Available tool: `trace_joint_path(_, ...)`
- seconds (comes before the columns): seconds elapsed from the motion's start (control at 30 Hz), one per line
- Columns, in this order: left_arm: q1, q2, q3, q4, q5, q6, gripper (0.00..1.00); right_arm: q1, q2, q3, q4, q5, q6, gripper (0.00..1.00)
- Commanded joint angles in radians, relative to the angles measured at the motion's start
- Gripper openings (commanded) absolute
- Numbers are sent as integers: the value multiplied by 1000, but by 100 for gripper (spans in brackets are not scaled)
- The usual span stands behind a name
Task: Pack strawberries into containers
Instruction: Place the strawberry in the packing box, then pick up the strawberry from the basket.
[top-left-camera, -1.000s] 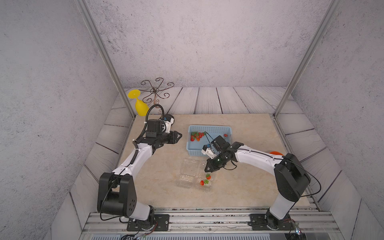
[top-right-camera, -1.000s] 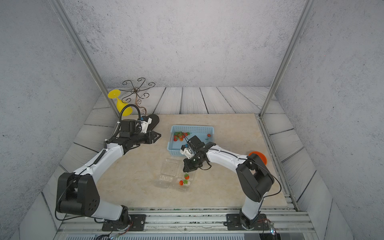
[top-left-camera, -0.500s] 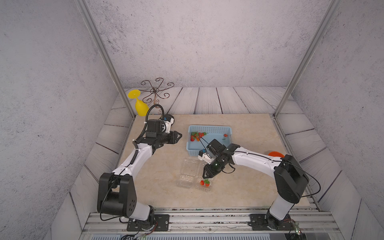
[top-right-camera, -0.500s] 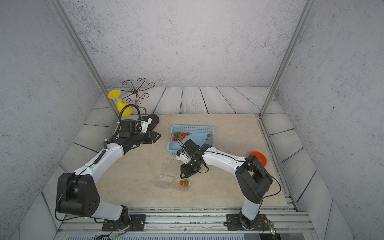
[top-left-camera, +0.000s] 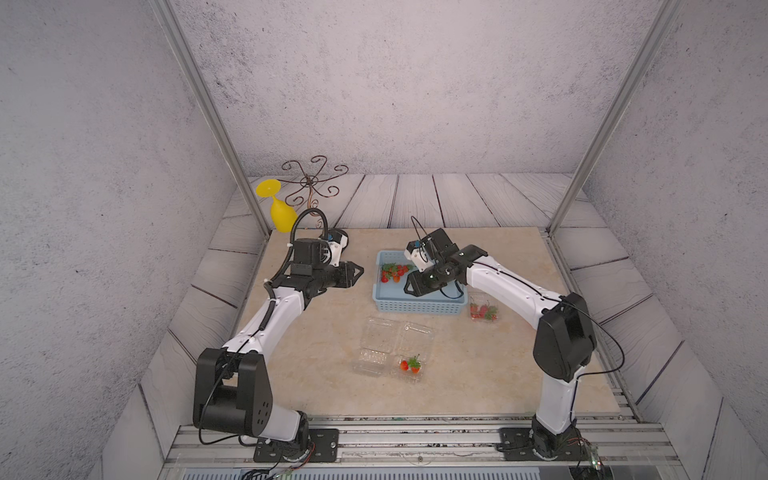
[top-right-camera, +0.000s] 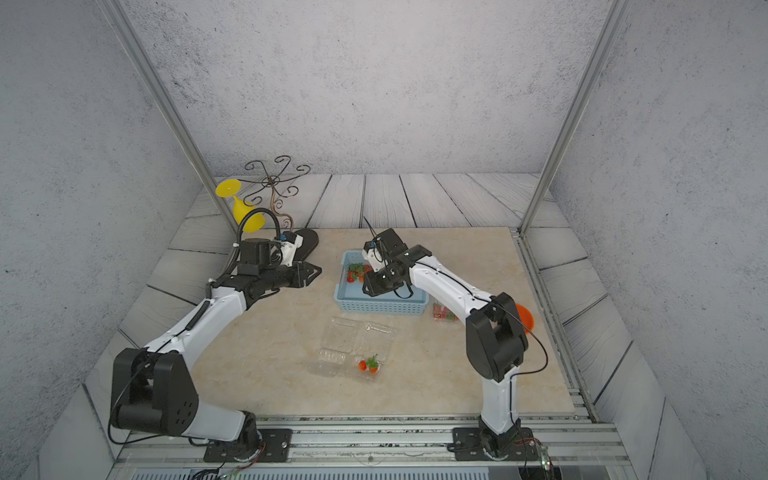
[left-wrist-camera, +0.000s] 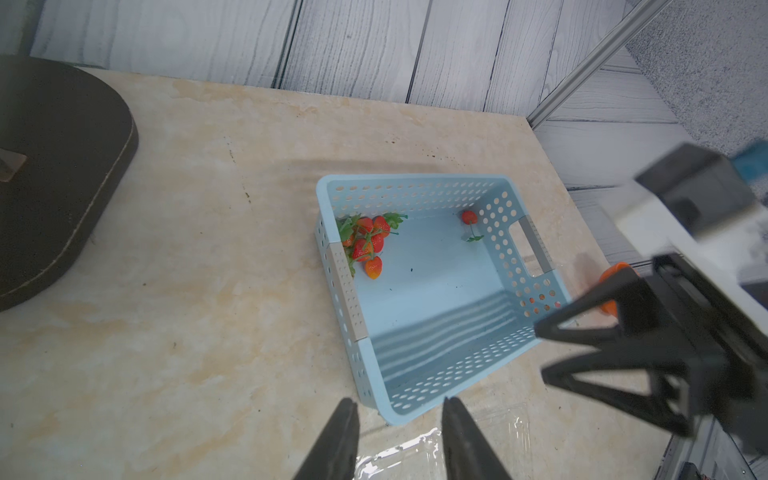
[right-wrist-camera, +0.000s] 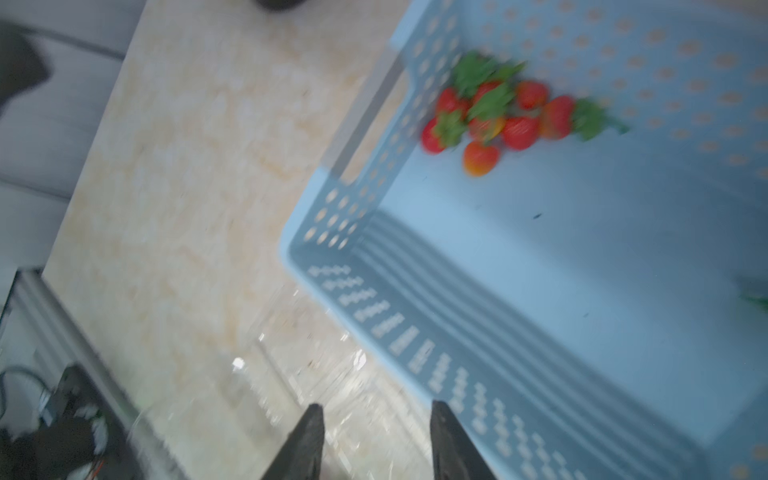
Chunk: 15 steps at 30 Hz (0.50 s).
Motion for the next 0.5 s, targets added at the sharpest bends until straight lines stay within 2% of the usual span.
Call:
trace_joint_path(0.0, 10, -6, 12, -8, -1, 16, 37, -59, 142, 84, 56, 13, 91, 45)
trace_joint_path(0.23, 5, 1, 15, -9, 2, 18, 37, -110, 410, 361, 56, -31, 92, 46)
trace_joint_path(0.47, 2, 20, 20, -17, 1, 27, 37, -133, 562, 527, 47, -86, 119, 45)
